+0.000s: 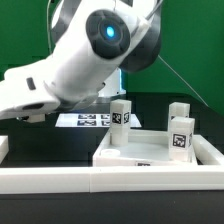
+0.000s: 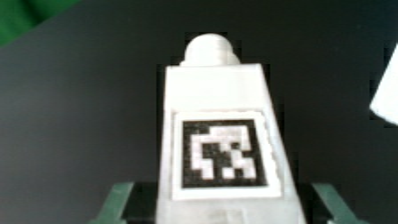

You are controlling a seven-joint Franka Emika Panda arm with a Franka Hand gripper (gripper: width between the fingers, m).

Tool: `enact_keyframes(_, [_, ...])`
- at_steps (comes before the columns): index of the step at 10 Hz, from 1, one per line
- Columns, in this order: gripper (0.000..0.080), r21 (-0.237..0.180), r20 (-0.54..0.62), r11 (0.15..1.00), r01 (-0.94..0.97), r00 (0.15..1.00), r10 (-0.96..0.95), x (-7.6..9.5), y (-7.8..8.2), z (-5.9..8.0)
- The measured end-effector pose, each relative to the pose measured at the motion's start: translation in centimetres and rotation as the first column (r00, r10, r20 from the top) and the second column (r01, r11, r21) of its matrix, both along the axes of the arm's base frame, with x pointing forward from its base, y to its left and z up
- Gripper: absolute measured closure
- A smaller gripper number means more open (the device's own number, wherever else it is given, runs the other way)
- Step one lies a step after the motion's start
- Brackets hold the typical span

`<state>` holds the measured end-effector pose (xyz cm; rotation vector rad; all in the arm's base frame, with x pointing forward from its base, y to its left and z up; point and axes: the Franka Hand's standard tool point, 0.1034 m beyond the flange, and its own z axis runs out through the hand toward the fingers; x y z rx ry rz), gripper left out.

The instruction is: Assemble square table

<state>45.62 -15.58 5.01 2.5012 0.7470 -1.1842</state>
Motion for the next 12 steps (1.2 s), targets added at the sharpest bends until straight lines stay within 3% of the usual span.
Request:
enact_keyframes(2, [0.0511, 0.058, 0.092, 0.998, 0.037, 0.995, -0.042, 1.7, 1.6, 3.0])
enact_keyframes(3, [0.0511, 0.076, 0.128, 0.996, 0.048, 0.99, -0.058, 2.4, 2.0, 3.8])
enact_keyframes(5, [0.0511, 0.145, 0.261, 0.989, 0.02, 0.964, -0.058, 3.6, 1.9, 3.8])
enact_keyframes(9, [0.0511, 0.229, 0.441, 0.972, -0.052, 0.896, -0.056, 4.3, 1.2, 3.9])
enact_keyframes(12, [0.0511, 0.261, 0.592, 0.961, -0.09, 0.801, -0.086, 7.0, 4.5, 5.1])
